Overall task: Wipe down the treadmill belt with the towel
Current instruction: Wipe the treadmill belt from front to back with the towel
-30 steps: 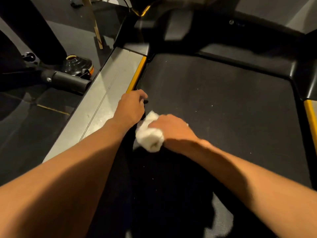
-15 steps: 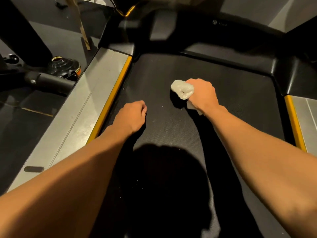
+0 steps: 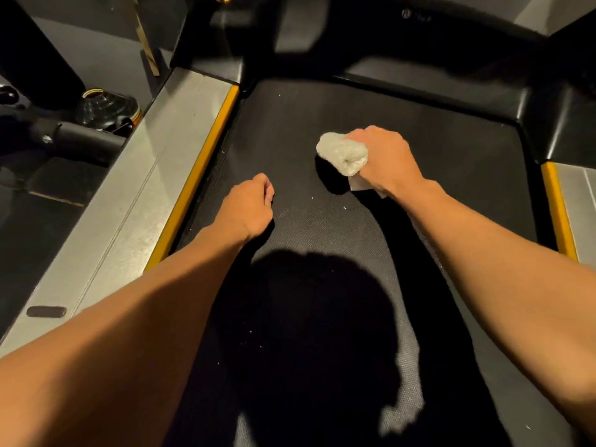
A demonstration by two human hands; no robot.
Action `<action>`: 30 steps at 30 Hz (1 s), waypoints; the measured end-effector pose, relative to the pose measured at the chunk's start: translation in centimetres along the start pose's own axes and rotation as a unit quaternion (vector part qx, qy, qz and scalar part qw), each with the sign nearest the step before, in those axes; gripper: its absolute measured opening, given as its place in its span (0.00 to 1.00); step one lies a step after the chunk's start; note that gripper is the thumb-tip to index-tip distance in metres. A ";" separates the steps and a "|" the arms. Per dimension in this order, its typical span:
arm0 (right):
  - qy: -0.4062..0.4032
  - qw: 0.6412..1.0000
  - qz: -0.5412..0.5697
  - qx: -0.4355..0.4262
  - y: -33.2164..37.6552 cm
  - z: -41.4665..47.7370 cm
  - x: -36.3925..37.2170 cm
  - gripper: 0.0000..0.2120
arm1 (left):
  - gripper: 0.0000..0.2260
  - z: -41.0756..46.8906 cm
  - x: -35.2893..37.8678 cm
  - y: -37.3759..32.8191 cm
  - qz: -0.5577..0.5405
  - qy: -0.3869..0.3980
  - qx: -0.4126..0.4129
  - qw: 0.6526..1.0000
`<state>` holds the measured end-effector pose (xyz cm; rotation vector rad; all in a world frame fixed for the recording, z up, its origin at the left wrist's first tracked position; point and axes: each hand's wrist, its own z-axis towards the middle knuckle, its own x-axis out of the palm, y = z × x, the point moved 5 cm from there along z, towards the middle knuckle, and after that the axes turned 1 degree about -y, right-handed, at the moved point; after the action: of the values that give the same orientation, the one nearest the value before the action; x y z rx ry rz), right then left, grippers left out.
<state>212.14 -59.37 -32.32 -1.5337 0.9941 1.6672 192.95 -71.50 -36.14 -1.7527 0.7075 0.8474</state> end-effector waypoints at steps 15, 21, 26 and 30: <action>-0.003 0.999 0.037 0.008 1.4 -2.8 -1.4 0.08 | 0.06 -0.2 0.3 0.2 -0.015 -0.011 -0.008 1.000; 0.044 0.997 0.028 0.052 -0.6 -1.3 0.8 0.09 | 0.04 0.0 0.5 0.1 -0.003 -0.006 -0.002 1.000; 0.208 0.953 -0.028 -0.217 9.7 -9.1 1.4 0.14 | 0.05 0.0 0.3 0.4 -0.028 -0.014 -0.010 0.999; 0.042 0.994 0.076 -0.068 4.5 -5.8 -1.6 0.05 | 0.06 0.2 0.4 0.5 -0.031 -0.006 -0.007 0.999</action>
<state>211.30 -66.62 -30.41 -1.6654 1.0839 1.8211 192.75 -71.52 -36.80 -1.7705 0.6379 0.8220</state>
